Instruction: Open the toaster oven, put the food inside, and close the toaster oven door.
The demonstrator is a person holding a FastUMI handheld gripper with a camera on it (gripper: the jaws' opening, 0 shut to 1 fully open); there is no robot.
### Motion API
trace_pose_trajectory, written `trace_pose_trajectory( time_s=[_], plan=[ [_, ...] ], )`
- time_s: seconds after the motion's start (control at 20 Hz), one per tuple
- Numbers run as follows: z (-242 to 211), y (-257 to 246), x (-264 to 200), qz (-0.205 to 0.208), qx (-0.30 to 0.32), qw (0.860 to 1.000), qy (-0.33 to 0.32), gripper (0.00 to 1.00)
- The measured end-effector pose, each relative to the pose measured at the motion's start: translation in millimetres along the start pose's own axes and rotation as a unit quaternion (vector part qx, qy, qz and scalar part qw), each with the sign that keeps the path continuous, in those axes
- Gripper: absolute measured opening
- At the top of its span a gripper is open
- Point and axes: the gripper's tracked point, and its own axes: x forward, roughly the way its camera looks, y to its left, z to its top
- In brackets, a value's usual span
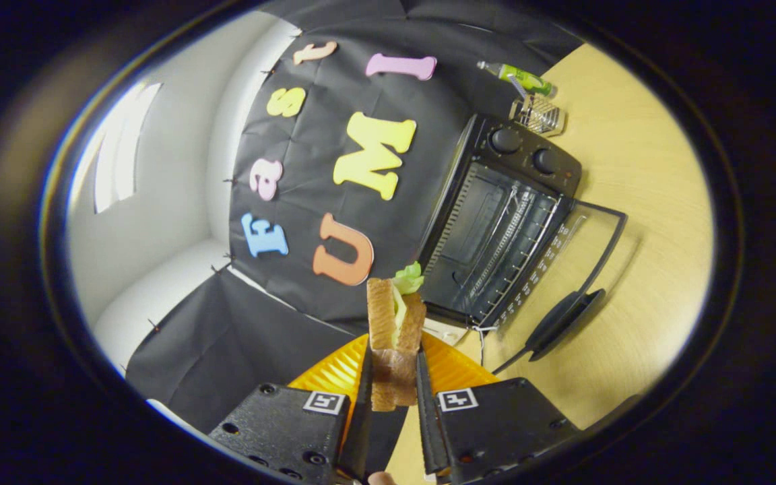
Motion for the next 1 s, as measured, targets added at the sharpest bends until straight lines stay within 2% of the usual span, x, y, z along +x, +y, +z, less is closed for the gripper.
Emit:
trace_pose_trajectory(
  time_s=[0.35,0.45,0.6,0.8,1.0],
  plan=[
    [23.5,-52.4,36.6,-0.062,0.023,0.996,-0.061,0.37],
    [32.5,-68.7,59.7,-0.088,0.037,0.993,-0.072,0.37],
    [54.2,-93.5,103.0,-0.125,0.02,0.988,-0.094,0.37],
    [69.2,-114.0,151.8,-0.154,-0.006,0.984,-0.085,0.37],
    [74.4,-128.8,180.3,-0.168,0.029,0.983,-0.072,0.38]
  ],
)
